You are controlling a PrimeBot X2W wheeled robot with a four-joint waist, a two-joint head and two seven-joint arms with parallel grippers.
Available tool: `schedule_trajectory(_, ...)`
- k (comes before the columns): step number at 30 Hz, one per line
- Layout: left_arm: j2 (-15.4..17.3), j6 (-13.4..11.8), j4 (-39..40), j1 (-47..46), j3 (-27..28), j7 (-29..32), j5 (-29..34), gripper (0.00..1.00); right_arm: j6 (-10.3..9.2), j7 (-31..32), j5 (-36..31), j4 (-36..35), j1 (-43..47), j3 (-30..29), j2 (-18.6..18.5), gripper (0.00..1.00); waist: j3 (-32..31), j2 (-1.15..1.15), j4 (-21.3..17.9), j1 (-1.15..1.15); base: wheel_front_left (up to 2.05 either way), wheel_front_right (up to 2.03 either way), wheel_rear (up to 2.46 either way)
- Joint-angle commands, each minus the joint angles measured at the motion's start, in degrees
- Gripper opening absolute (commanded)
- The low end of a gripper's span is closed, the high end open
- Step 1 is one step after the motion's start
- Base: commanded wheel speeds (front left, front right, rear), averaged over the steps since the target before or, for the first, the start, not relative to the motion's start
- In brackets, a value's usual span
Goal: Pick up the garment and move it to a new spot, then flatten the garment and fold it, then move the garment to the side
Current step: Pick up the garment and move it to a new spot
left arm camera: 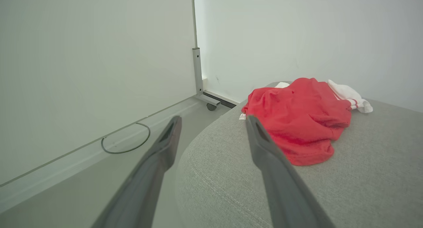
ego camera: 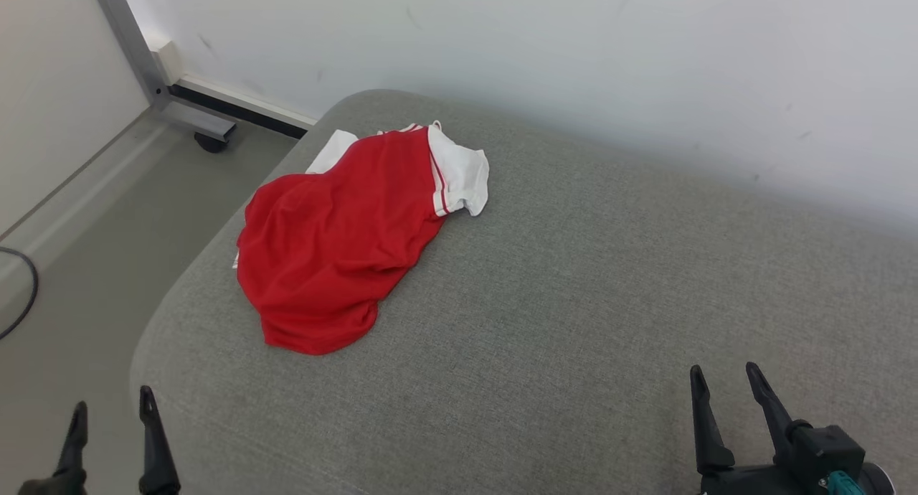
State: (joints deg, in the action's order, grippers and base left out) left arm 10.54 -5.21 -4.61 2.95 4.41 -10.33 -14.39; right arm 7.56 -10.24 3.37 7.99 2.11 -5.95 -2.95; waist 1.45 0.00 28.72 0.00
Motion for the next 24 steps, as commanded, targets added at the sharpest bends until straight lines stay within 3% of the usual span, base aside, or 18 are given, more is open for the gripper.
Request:
schedule_trajectory(1,0.0,0.0,-0.2,-1.6,0.5,-0.3,-1.1,1.00,-0.13,0.0,-0.4,-0.6,-0.7,0.0,0.1,1.00,1.3,0.00,-2.0,0.00,0.00,0.00,0.00)
schedule_trajectory(11,3.1,3.3,-5.1,-16.5,2.4,-1.8,-5.1,1.00,-0.13,1.5,-2.9,-4.5,-4.8,0.8,-0.8,1.00,8.5,0.00,-9.8,0.00,0.00,0.00,0.00)
schedule_trajectory(24,11.9,6.8,-20.9,-39.4,6.8,-0.7,-9.9,1.00,-0.13,2.3,-4.3,-11.4,-10.9,3.3,-1.1,1.00,21.2,0.00,-22.2,0.00,0.00,0.00,0.00)
